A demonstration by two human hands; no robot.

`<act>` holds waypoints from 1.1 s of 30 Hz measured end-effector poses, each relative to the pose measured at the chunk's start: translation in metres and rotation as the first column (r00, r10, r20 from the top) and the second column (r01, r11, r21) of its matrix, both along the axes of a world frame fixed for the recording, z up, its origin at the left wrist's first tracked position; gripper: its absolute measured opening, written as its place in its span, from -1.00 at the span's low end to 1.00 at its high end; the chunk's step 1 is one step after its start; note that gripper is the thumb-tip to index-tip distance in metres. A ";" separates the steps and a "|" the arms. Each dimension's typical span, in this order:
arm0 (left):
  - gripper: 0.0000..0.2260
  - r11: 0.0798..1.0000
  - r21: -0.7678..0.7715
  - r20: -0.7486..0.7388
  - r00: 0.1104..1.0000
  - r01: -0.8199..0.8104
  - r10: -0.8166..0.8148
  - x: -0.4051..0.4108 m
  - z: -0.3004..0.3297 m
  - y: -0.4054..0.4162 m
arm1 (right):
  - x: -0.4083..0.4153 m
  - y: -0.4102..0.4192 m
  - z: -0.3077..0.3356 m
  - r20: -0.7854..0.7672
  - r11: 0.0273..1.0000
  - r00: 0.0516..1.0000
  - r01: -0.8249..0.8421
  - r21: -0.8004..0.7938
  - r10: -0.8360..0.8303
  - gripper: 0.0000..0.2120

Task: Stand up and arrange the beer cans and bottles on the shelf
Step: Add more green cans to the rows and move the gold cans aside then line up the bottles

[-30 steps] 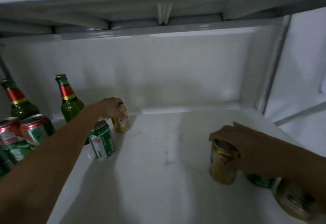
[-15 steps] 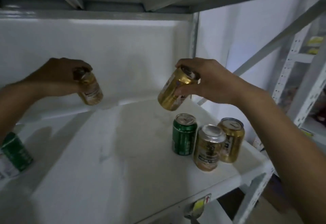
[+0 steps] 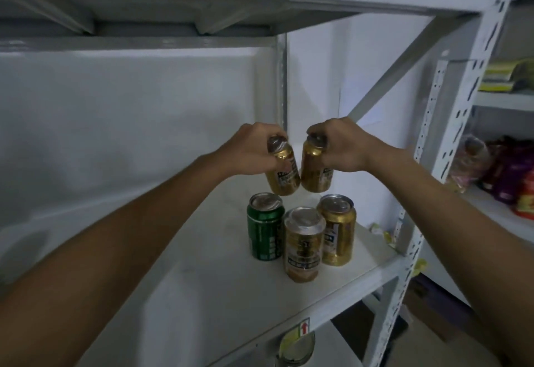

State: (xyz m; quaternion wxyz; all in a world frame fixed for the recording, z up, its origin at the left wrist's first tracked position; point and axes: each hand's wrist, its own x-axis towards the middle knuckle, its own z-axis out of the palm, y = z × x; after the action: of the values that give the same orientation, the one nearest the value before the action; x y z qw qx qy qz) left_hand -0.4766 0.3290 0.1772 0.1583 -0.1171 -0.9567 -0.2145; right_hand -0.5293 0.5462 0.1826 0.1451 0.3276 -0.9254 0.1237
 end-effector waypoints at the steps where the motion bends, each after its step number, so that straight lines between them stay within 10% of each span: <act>1: -0.54 1.000 0.005 0.014 1.000 -0.001 0.000 -0.002 -0.004 0.005 | 0.000 0.002 -0.004 0.018 1.000 1.000 0.012 -0.013 -0.012 -0.59; 11: -0.50 0.994 -0.077 0.099 0.992 -0.072 0.079 0.002 -0.033 0.048 | -0.009 0.000 -0.038 0.168 0.974 0.979 0.145 -0.176 -0.115 -0.86; 22: -0.54 0.965 -0.242 0.243 0.957 -0.099 0.159 0.009 -0.041 0.031 | 0.000 -0.008 -0.041 0.275 0.999 0.961 0.024 -0.044 -0.011 -0.44; 33: -0.28 0.994 -0.112 0.361 0.932 0.011 0.031 0.015 -0.037 0.025 | 0.007 0.001 -0.040 0.427 1.000 0.904 -0.022 -0.007 0.023 -0.65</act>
State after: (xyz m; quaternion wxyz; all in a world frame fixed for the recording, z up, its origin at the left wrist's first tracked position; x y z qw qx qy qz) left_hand -0.4619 0.3538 0.1403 -0.0262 -0.0795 -0.9805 -0.1776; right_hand -0.5225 0.5475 0.1430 -0.0618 0.3029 -0.9308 0.1951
